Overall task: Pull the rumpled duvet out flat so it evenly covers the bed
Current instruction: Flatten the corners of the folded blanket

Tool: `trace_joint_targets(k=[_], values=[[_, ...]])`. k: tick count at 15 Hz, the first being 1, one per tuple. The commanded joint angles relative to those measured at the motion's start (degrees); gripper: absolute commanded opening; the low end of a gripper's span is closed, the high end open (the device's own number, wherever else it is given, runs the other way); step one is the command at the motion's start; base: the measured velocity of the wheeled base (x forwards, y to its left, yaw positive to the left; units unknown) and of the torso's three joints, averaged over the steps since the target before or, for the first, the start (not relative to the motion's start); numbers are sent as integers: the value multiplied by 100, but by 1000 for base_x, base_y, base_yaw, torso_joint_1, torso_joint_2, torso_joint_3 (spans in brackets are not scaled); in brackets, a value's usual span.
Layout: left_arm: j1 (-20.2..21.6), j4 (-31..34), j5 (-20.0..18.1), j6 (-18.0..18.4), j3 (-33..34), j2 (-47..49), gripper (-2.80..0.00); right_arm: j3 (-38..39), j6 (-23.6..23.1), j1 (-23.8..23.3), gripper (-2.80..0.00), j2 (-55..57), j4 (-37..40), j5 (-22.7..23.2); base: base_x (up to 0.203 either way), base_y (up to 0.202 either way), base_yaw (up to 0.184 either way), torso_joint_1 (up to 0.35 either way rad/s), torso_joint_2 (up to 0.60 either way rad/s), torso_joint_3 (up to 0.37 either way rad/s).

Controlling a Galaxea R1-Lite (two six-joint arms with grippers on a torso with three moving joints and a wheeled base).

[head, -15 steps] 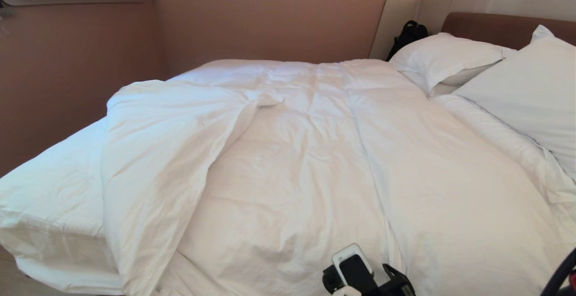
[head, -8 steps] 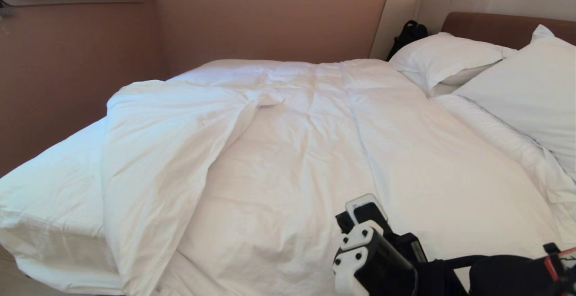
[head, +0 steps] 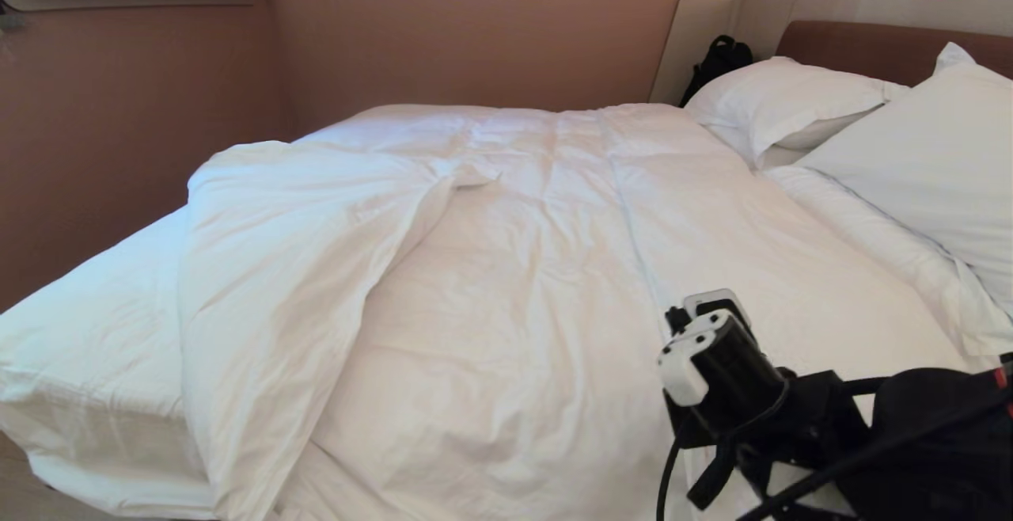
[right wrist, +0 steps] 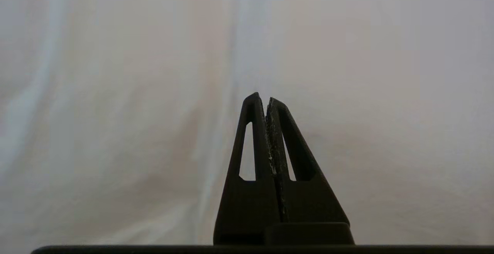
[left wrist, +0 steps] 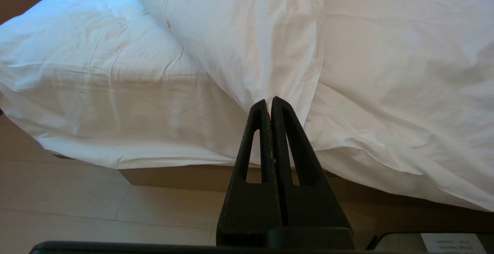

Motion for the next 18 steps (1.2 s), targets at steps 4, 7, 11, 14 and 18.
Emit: trace_joint_targets(k=[4,7,11,14,18], values=[[3,0,2,2,-1,6,-280,7,-53,-1114,-280,-261,-7,1015,0,0,0,0,0,0],[3,0,2,2,-1,0,-280,4,-12,-1312,-280,-175,-40,1552,0,0,0,0,0,0],[3,0,2,2,-1,6,-280,21,26,-1346,-280,-22,-72,2316,0,0,0,0,0,0],[3,-8,2,2,-1,-2,-280,6,37,-1346,-280,37,-80,2359,0,0,0,0,0,0],[3,0,2,2,-1,6,-280,24,37,-1337,-280,-24,-63,2351,0,0,0,0,0,0]])
